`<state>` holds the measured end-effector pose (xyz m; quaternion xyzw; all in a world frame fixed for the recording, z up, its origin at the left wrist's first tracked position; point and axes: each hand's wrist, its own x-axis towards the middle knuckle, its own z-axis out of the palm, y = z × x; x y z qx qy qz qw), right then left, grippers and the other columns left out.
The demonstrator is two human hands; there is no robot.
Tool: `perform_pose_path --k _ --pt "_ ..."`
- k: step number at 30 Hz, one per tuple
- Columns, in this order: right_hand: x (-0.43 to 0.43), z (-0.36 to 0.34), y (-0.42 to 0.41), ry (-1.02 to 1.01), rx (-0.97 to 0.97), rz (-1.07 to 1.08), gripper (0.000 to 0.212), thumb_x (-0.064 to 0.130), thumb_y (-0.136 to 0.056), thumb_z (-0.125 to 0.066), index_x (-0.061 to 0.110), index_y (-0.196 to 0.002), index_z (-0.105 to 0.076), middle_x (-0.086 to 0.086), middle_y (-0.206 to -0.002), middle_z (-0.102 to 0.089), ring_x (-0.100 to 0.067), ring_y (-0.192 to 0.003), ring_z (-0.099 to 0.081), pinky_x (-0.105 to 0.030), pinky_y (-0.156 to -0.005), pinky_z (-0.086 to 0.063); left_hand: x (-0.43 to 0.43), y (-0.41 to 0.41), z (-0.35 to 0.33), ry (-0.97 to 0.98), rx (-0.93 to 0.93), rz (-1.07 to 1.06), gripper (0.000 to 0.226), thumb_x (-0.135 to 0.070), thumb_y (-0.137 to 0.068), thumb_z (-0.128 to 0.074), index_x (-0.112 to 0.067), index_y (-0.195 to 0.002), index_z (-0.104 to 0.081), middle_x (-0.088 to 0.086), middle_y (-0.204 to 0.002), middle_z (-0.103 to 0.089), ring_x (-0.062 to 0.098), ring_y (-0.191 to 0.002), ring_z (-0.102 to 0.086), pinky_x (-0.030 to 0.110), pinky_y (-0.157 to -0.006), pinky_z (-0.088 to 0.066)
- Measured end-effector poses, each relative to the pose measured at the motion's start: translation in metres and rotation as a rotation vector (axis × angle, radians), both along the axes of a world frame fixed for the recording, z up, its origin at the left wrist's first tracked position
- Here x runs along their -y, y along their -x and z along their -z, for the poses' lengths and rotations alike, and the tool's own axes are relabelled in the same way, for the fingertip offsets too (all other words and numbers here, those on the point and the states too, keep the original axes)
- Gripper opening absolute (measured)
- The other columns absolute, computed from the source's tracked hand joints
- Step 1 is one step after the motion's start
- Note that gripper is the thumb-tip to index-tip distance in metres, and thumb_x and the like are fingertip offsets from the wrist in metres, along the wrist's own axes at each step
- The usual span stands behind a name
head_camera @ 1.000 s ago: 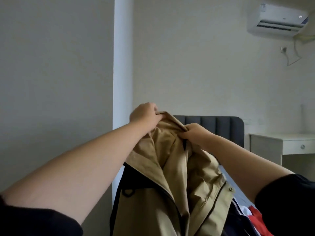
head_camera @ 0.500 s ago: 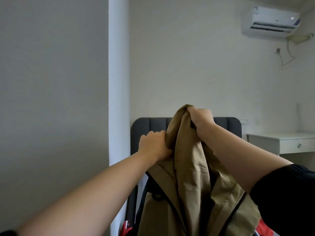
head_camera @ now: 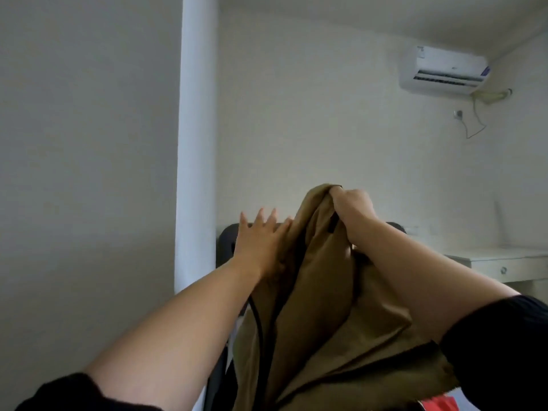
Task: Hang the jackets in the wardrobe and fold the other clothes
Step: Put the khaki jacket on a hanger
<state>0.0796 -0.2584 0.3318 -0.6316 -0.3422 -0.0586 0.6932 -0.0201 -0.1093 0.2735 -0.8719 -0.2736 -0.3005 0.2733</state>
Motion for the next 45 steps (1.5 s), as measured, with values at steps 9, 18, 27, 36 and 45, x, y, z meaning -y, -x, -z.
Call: perform_pose_path --k 9,18,27,36,45 --pt "-0.011 0.024 -0.007 0.15 -0.374 -0.402 0.021 0.027 -0.09 -0.049 0.014 -0.076 -0.06 -0.005 -0.057 -0.059 -0.019 -0.057 -0.055 -0.027 -0.056 -0.05 0.021 -0.01 0.064 0.428 0.454 0.402 0.04 -0.036 -0.094 -0.052 -0.027 -0.132 -0.042 -0.001 -0.117 -0.061 0.018 -0.095 -0.062 0.033 -0.087 -0.052" --pt "-0.02 0.05 -0.023 0.665 -0.166 -0.293 0.031 0.042 -0.091 -0.053 0.012 -0.097 -0.06 -0.01 -0.089 -0.067 -0.025 -0.08 -0.066 -0.034 -0.066 -0.056 -0.003 0.027 0.023 0.401 0.474 0.427 0.033 0.008 -0.075 -0.043 -0.021 -0.087 -0.051 -0.006 -0.069 -0.054 0.019 -0.069 -0.053 0.019 -0.051 -0.031" --pt "-0.037 0.083 -0.038 0.65 -0.324 -0.48 0.041 0.052 -0.088 -0.056 0.014 -0.096 -0.067 -0.004 -0.079 -0.074 -0.017 -0.071 -0.07 -0.025 -0.055 -0.053 -0.007 0.061 0.035 -0.127 -0.034 0.596 0.039 -0.043 -0.084 -0.065 -0.011 -0.106 -0.059 0.003 -0.077 -0.06 0.021 -0.054 -0.056 0.028 -0.05 -0.048" --pt "-0.058 0.129 -0.027 0.495 0.531 0.155 0.023 0.03 -0.084 -0.063 0.018 -0.1 -0.052 0.005 -0.093 -0.049 -0.016 -0.082 -0.052 -0.029 -0.069 -0.046 -0.018 0.055 0.055 -0.392 -0.266 0.26 0.019 -0.013 -0.093 -0.053 -0.017 -0.108 -0.064 -0.001 -0.076 -0.044 0.012 -0.047 -0.04 0.022 -0.04 -0.029" --pt "-0.065 0.156 -0.024 0.853 0.671 0.024 0.017 0.025 -0.08 -0.06 0.016 -0.094 -0.058 0.003 -0.089 -0.056 -0.018 -0.082 -0.054 -0.033 -0.069 -0.052 -0.017 0.069 0.055 -0.021 0.319 0.388 0.025 0.009 -0.076 -0.06 -0.003 -0.094 -0.072 0.016 -0.073 -0.061 0.036 -0.048 -0.055 0.036 -0.048 -0.048"
